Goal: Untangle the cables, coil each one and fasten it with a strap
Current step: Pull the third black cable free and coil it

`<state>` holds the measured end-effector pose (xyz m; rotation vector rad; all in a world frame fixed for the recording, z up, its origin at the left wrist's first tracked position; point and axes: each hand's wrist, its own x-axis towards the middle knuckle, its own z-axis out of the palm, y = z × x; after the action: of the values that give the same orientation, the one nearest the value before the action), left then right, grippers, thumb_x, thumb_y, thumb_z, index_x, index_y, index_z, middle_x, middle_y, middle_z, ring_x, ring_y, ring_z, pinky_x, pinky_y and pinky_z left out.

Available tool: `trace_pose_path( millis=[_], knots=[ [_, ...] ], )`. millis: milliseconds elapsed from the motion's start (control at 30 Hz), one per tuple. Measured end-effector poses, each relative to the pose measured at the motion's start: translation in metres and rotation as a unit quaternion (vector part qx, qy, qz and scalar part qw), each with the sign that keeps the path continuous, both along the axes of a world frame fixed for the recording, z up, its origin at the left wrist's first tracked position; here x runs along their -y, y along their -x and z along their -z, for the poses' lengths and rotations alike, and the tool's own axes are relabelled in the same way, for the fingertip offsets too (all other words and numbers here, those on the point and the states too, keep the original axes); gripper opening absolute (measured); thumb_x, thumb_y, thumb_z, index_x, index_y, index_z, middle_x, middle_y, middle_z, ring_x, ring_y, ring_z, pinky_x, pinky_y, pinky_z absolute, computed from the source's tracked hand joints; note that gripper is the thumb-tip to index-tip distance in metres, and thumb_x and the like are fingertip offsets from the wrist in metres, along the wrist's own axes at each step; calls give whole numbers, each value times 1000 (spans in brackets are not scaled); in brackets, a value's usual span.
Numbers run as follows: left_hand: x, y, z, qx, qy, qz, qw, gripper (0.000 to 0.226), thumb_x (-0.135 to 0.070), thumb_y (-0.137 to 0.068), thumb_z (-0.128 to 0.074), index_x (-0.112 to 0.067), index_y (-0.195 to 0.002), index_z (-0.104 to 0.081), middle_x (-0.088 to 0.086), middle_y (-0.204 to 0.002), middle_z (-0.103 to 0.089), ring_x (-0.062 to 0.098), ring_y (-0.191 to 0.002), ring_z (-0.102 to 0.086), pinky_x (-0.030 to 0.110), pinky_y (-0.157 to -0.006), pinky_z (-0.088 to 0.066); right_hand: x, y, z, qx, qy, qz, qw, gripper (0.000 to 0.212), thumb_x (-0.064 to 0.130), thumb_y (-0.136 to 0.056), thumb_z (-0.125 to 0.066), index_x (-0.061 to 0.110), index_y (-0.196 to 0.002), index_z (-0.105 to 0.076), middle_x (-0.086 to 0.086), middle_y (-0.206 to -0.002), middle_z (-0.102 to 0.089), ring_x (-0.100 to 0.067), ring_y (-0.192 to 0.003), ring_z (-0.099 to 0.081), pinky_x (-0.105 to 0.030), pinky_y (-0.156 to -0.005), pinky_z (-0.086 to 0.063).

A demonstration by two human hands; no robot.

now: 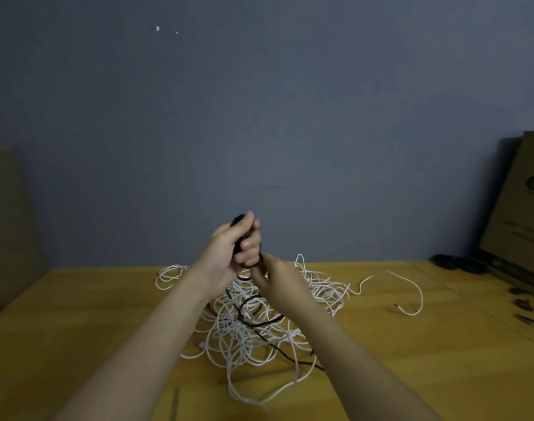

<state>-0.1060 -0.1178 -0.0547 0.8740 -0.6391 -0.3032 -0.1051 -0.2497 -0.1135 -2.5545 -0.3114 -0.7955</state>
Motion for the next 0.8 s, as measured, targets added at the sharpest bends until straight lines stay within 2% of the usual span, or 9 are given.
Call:
trace_pose_path(
  millis=[100,167,233,367,467,567,667,734,800],
  knots=[
    [2,-12,2,-2,27,-83,996,20,-24,-97,-40,-14,-80,-43,-8,-49,-38,4,-35,-29,16,-40,-29,-3,-2,10,-1,-49,-40,998,28,42,-96,-47,18,-107,-60,0,-80,-57,-16,-71,-51,-31,-61,-36],
    [-1,-24,-3,9,45,-134,990,23,-24,-101,-38,-16,-80,-42,-9,-52,-44,5,-38,-33,17,-43,-31,5,-1,20,-30,-91,-48,994,37,41,-97,-48,23,-129,-52,4,-68,-55,-8,-62,-49,-21,-55,-35],
    [0,-34,-5,7,40,-176,984,24,-23,-102,-37,-16,-80,-42,-8,-57,-50,6,-40,-37,17,-46,-35,12,1,30,-56,-72,-46,995,40,38,-96,-51,25,-135,-49,7,-58,-49,-7,-54,-46,-17,-52,-33],
    [15,-48,8,26,-46,-262,963,24,-20,-103,-39,-13,-80,-44,0,-73,-53,5,-46,-47,19,-54,-43,14,5,32,-75,-5,-63,995,30,48,-91,-57,25,-110,-65,18,-57,-40,5,-54,-42,-17,-51,-31],
    [24,-55,16,84,-127,-303,941,26,-19,-104,-37,-14,-79,-44,1,-72,-52,3,-46,-53,15,-58,-46,18,12,25,-83,-9,-67,994,30,53,-91,-53,23,-92,-58,16,-65,-41,1,-59,-40,-23,-53,-32],
    [33,-56,23,160,-214,-318,910,17,-19,-103,-38,-16,-87,-41,1,-76,-54,1,-50,-57,16,-62,-48,26,17,18,-109,-41,-75,990,28,48,-93,-53,25,-78,-51,9,-59,-41,-5,-54,-39,-29,-54,-32],
    [40,-57,32,266,-321,-338,844,11,-22,-101,-42,-13,-96,-38,-2,-80,-54,6,-59,-58,29,-71,-49,27,20,7,-162,-108,-140,971,36,38,-89,-63,24,-65,-40,9,-58,-38,-10,-54,-35,-30,-57,-32],
    [40,-56,32,316,-373,-318,812,12,-24,-101,-43,-14,-97,-37,-2,-78,-55,17,-66,-60,38,-73,-52,33,22,-2,-203,-133,-168,955,34,30,-87,-68,19,-68,-42,4,-64,-40,-11,-58,-37,-30,-60,-36],
    [39,-58,30,365,-437,-297,766,13,-28,-101,-42,-16,-98,-39,1,-78,-59,26,-71,-62,44,-74,-52,44,23,-8,-221,-115,-161,955,27,21,-86,-70,15,-75,-46,0,-71,-45,-14,-65,-43,-38,-69,-44]
  ],
)
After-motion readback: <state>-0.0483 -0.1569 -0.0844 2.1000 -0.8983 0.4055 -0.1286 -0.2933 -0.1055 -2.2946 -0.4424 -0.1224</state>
